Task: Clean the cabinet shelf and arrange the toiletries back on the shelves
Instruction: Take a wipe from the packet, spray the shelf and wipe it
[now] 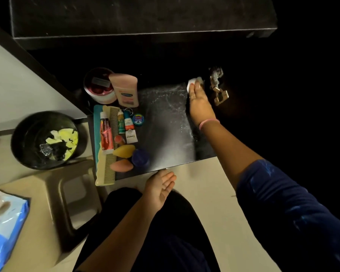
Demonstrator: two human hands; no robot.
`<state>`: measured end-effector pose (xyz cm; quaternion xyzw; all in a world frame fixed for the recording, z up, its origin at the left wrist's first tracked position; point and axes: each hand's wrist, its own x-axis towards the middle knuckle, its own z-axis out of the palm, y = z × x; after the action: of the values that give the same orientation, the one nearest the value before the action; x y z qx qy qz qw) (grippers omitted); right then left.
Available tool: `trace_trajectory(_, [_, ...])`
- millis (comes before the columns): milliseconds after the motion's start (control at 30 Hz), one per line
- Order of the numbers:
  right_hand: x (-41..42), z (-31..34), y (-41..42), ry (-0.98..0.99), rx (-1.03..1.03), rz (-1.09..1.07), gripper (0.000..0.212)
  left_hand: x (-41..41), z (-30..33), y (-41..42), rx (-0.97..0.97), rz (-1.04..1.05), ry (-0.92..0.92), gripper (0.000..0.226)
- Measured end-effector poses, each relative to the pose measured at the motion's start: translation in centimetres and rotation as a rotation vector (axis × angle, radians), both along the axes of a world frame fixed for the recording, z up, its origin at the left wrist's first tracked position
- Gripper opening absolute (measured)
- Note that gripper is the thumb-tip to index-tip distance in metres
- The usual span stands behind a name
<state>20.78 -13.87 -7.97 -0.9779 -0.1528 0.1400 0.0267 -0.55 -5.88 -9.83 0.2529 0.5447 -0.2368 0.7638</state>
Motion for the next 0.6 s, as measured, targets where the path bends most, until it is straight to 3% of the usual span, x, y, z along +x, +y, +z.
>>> trace_trajectory(167, [-8.8, -0.2, -3.4, 0.006, 0.062, -0.007, 0.055, -1.0, -0.3, 0.7, 0.036, 0.015, 0.025, 0.022])
trace_trajectory(367, [-16.0, -0.9, -7.7, 0.025, -0.020, -0.123, 0.063, -1.0, -0.2, 1.1, 0.069, 0.035, 0.011, 0.022])
trace_trajectory(500, [-17.8, 1.7, -9.1, 0.159, -0.078, -0.083, 0.061, -0.8, 0.1, 1.2, 0.061, 0.054, -0.010, 0.024])
trace_trajectory(600, [-16.7, 4.7, -8.4, 0.174, -0.085, -0.187, 0.053, -0.8, 0.1, 1.3, 0.059, 0.056, -0.018, 0.025])
